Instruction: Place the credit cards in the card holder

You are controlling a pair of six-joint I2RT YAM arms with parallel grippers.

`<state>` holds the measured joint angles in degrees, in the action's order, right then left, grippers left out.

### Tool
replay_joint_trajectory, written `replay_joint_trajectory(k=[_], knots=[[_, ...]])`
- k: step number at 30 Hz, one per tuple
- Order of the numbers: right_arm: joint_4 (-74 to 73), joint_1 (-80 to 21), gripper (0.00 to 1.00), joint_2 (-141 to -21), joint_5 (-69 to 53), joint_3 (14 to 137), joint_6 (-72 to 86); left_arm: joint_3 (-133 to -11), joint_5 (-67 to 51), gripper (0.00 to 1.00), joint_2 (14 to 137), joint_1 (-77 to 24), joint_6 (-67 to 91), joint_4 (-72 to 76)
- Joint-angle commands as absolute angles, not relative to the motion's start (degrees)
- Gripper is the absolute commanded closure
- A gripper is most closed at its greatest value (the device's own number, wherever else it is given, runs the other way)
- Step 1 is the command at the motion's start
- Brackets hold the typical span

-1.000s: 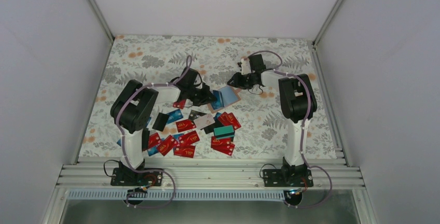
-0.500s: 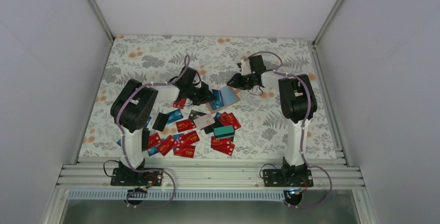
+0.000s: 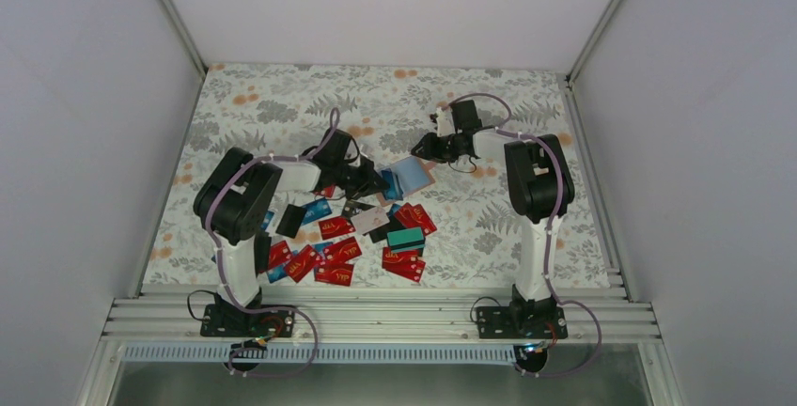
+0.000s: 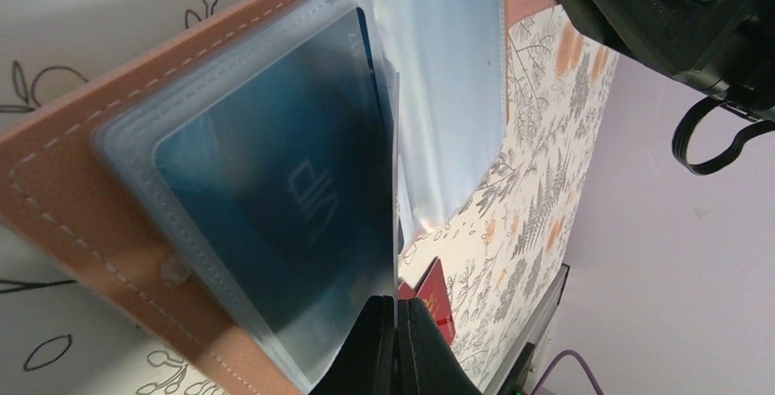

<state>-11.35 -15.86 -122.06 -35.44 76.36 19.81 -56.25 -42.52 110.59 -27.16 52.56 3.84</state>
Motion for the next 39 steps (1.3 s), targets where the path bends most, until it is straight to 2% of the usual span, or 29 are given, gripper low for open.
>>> replay_joint_trajectory(k=[1, 16, 27, 39], knots=[[-16.0, -17.1, 0.73, -123.54, -33.13, 74.13, 18.81, -58.43, -43.08, 0.98, 111.71, -26.98, 52.2, 4.12], [-16.08, -17.12, 0.73, -123.68, -33.31, 74.28, 18.77, -61.04, -43.07, 0.98, 114.07, -26.99, 51.59, 3.9], [-16.06, -17.09, 0.73, -123.72, -33.4, 74.32, 18.66, -56.77, -42.79, 0.98, 109.98, -27.07, 54.18, 3.04], [-15.92, -18.2, 0.73, -122.65, -32.03, 73.46, 18.39, -58.26, -43.77, 0.98, 112.94, -27.03, 53.64, 4.25]])
